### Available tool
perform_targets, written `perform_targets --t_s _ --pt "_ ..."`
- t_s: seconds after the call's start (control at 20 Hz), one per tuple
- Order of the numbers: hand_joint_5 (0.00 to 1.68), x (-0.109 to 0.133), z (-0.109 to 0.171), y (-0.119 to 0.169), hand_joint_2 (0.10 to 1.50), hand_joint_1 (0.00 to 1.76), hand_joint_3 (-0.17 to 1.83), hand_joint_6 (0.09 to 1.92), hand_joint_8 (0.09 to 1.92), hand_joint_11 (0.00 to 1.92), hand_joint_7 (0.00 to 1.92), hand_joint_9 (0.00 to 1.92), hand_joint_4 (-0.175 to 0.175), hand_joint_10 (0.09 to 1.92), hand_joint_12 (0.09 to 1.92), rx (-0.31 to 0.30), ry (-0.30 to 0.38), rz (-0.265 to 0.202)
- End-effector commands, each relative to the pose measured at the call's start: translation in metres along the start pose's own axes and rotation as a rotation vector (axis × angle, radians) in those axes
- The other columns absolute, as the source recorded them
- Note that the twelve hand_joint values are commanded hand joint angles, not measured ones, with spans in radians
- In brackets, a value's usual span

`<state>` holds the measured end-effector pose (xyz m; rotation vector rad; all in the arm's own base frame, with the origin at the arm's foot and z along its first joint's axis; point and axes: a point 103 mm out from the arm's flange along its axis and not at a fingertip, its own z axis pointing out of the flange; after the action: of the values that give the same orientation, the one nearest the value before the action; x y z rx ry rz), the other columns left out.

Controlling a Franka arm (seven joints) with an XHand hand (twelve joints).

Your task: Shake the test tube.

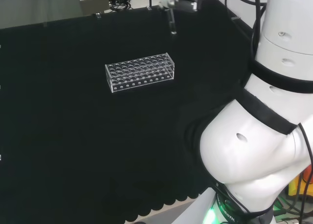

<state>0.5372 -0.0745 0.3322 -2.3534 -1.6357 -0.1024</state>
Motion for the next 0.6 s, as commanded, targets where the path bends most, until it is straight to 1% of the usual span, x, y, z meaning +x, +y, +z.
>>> perform_targets --t_s 0.05,0.15,0.2,0.4,0.5,0.6 --pt "1.32 -0.075 -0.021 -0.003 0.67 1.22 0.6 0.54 0.34 1.21 1.77 1.62 -0.175 0.41 0.92 -0.026 0.022 0.135" --pt "1.32 -0.079 -0.024 -0.003 0.67 1.22 0.6 0.54 0.34 1.21 1.77 1.62 -0.175 0.41 0.92 -0.04 -0.003 0.158" --pt "1.32 -0.081 -0.026 -0.003 0.67 1.22 0.6 0.54 0.34 1.21 1.77 1.62 -0.175 0.41 0.92 -0.042 -0.007 0.162" --pt "1.32 -0.066 -0.023 -0.001 0.67 1.22 0.6 0.54 0.34 1.21 1.77 1.62 -0.175 0.41 0.93 -0.035 -0.005 0.147" --pt "1.32 -0.057 -0.019 0.0 0.67 1.22 0.6 0.54 0.34 1.21 1.77 1.62 -0.175 0.41 0.93 -0.032 0.001 0.131" --pt "1.32 -0.043 -0.011 0.001 0.67 1.22 0.6 0.54 0.34 1.21 1.77 1.62 -0.175 0.41 0.93 -0.017 0.027 0.096"
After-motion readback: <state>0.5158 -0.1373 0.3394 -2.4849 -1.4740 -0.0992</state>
